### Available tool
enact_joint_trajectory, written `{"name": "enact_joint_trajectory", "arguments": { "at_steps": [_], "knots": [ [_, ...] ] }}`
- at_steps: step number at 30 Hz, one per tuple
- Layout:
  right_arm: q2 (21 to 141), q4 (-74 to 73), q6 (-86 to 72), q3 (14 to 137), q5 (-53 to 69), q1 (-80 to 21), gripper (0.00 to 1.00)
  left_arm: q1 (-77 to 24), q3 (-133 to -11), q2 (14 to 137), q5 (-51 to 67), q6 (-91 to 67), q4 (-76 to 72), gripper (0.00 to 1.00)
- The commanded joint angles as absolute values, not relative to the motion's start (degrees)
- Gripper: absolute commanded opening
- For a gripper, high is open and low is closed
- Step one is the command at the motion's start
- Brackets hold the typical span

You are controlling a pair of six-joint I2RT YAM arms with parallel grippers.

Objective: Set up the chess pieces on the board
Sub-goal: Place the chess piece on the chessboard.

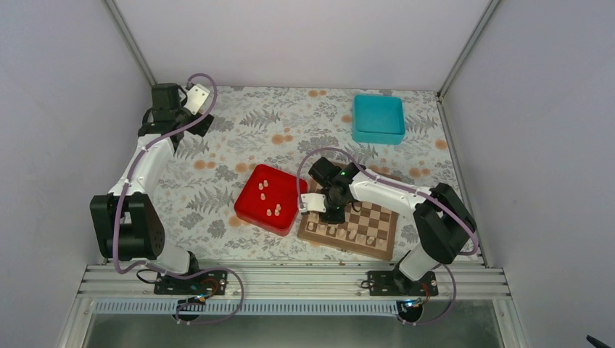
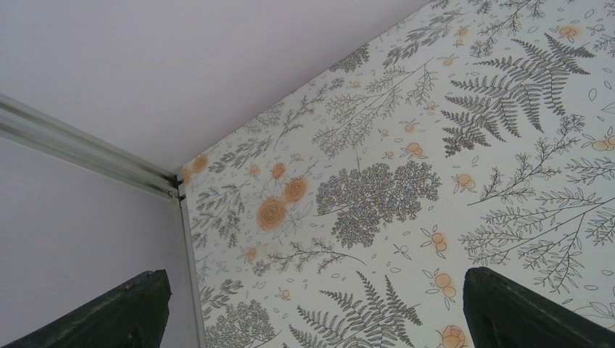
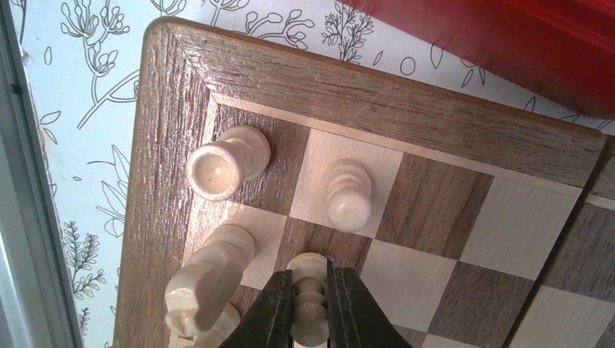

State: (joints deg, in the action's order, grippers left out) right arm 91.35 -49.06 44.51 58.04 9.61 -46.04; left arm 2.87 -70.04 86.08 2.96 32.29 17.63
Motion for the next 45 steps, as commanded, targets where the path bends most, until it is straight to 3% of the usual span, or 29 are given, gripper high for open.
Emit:
{"name": "enact_joint_trajectory", "arguments": {
  "at_steps": [1,28,38,45],
  "knots": [
    [92.26,-48.51,45.3,59.1,10.63,-45.88,0.07,3.14,-69.69,85.33,2.49,31.72,16.2,1.0],
    [91.63,-48.81,45.69,57.95,8.21,-45.84,0.14,3.16,-70.16,85.33,3.08,31.53,16.68,1.0],
    [90.44,-49.54,45.53,59.01,9.54,-45.87,0.3,3.11,-69.97,85.26,2.87,31.62,16.45,1.0],
    [87.86,-54.98,45.52,67.85,13.68,-45.95,0.33,3.15,-69.87,84.83,2.79,31.72,16.25,1.0]
  ]
}}
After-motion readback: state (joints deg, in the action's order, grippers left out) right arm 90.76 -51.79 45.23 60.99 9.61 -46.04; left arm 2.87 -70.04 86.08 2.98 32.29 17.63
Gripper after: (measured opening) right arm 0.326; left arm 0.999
